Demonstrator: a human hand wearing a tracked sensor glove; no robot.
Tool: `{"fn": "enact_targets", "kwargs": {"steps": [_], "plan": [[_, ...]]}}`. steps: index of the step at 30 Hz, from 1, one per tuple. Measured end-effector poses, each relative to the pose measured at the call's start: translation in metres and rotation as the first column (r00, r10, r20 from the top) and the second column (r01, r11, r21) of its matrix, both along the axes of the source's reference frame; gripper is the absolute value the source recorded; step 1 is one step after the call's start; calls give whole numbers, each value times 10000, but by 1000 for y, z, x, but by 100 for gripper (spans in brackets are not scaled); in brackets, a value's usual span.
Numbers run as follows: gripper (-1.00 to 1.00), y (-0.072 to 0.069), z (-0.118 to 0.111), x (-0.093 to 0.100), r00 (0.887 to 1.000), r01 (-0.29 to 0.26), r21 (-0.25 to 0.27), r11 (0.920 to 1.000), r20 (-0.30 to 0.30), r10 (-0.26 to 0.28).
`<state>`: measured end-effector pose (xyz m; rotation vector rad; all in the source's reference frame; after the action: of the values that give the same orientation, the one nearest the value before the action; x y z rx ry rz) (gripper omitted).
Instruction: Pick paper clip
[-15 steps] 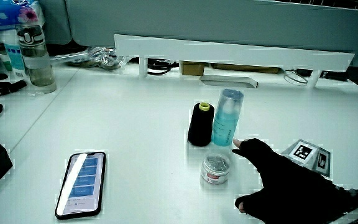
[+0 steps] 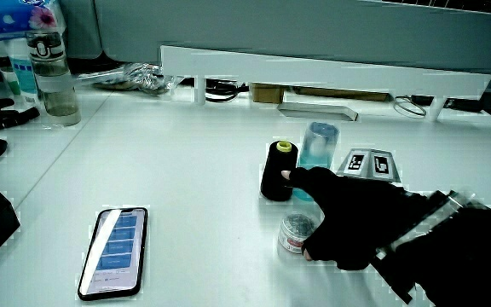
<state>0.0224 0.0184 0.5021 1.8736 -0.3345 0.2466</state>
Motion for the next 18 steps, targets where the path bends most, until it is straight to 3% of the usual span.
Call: {"fn": "enact_targets", "kwargs": {"steps": [1, 2, 3, 4, 7, 8, 10, 11, 14, 18], "plan": [[0, -3, -2, -5, 9987, 385, -175, 9991, -315, -391], [0, -6, -5, -10, 9982, 586, -118, 9982, -134, -588], [0, -9, -3, -14, 9940, 907, -85, 9958, -603, -910], [0, -11, -6, -17, 9922, 1120, -96, 9937, -535, -1124], [0, -15, -3, -21, 9882, 1323, -274, 9908, -748, -1340], [0, -16, -6, -22, 9912, 1255, -274, 9917, -399, -1265], [0, -17, -1, -24, 9841, 1476, -280, 9887, -954, -1496], [0, -17, 0, -25, 9841, 1498, -486, 9875, -896, -1537], [14, -17, 1, -31, 9833, 1657, -405, 9853, -692, -1682], [33, -17, 8, -34, 9800, 1633, -293, 9861, -1101, -1655]]}}
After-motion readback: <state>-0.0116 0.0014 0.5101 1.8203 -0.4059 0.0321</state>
